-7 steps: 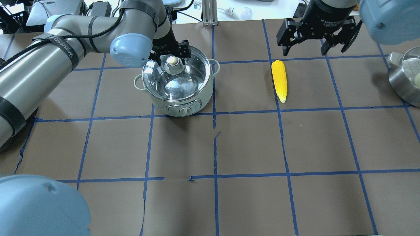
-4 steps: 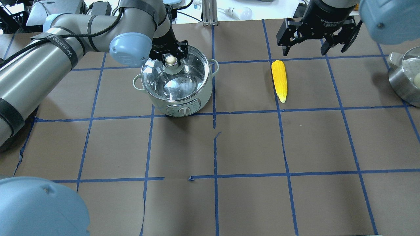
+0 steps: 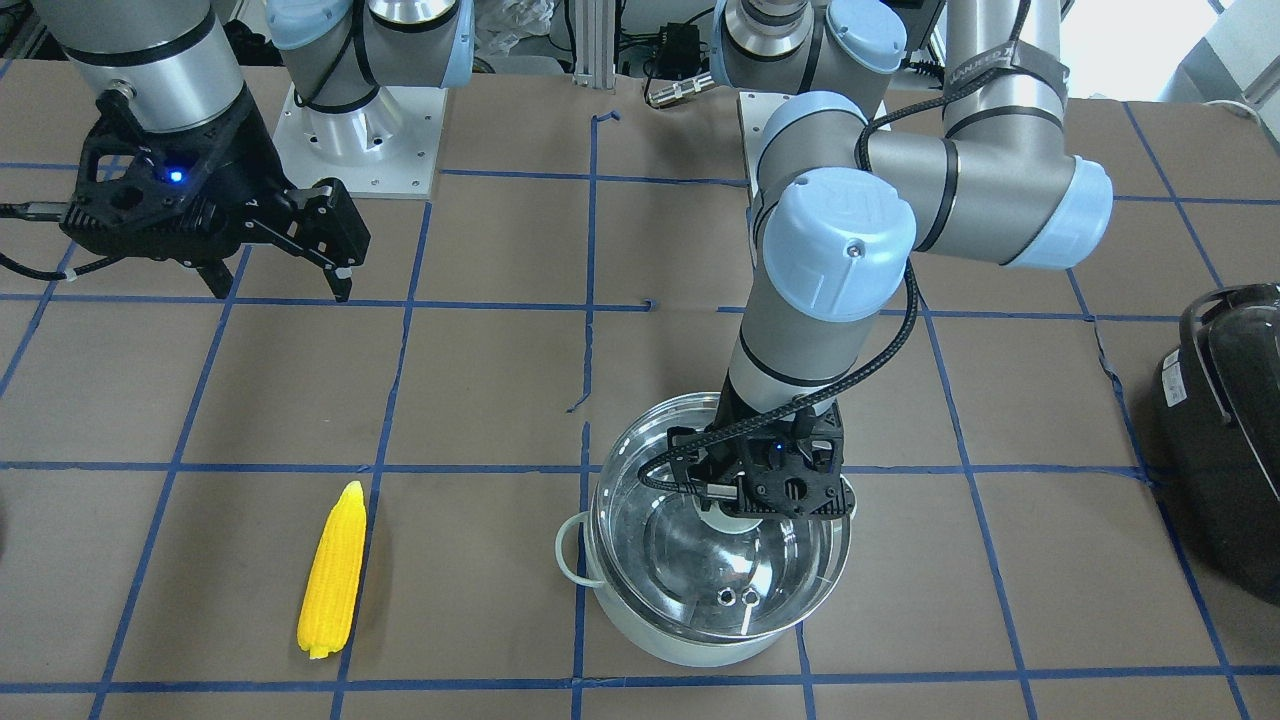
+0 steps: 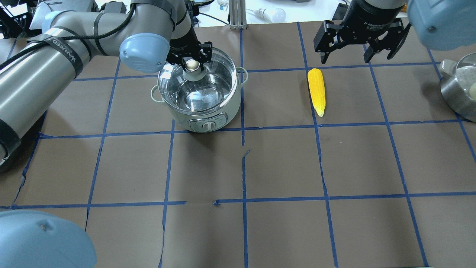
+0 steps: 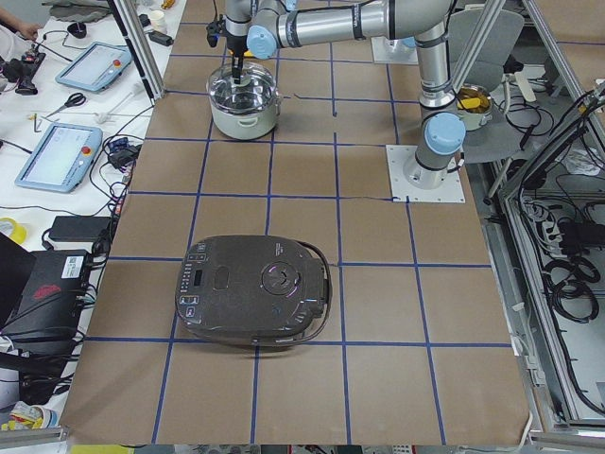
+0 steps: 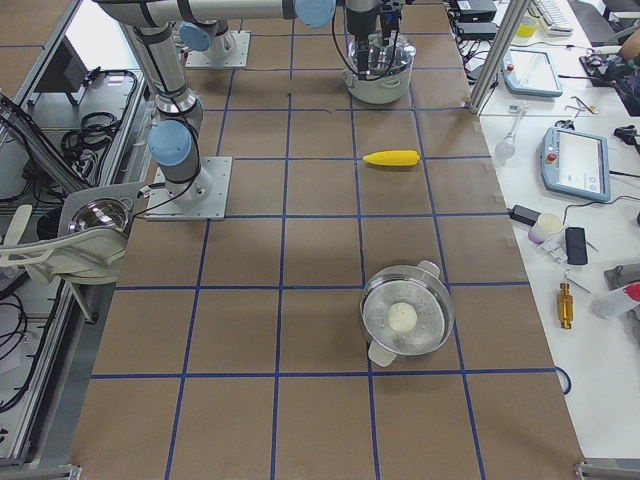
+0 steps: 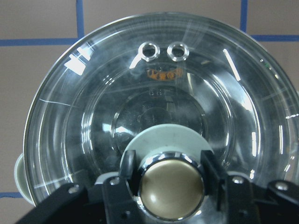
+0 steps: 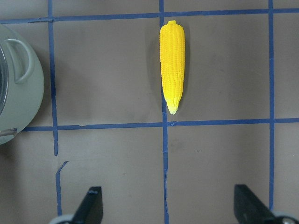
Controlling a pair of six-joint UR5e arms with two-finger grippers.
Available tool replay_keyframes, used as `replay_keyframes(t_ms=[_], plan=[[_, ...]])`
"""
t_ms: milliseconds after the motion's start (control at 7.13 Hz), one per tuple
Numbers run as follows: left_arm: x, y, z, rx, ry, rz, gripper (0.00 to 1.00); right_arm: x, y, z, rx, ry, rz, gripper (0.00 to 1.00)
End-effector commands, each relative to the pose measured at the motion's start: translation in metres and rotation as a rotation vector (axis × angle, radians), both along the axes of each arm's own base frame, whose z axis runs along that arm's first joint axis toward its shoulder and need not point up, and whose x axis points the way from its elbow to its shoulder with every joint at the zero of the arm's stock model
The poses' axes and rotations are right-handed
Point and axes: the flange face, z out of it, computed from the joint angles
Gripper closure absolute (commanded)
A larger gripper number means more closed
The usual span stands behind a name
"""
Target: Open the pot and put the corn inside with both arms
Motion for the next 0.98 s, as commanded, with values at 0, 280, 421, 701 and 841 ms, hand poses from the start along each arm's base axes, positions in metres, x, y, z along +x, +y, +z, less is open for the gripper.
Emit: replay_keyframes(t_ms=[0, 280, 421, 701, 841], plan=[[0.06, -0.006, 0.024, 0.031, -0.029, -0.014, 0.74, 0.001, 0.0, 0.0, 0.0, 0.0, 0.001, 0.0], [0.146, -0.003, 0.028, 0.079, -0.052, -0.102, 0.83, -0.001, -0.001, 0.002, 0.0, 0.008, 0.0, 0.0], [0.211, -0.004, 0.031, 0.087, -0.056, -0.092, 0.83, -0.001, -0.001, 0.002, 0.003, 0.011, -0.001, 0.0], [0.305, 0.001, -0.015, 0.137, -0.045, -0.156, 0.9, -0.001, -0.001, 0.0, 0.009, 0.011, 0.004, 0.0], [0.323, -0.001, -0.042, 0.102, -0.063, -0.152, 0.92, -0.001, 0.0, -0.001, 0.011, 0.013, 0.004, 0.0]])
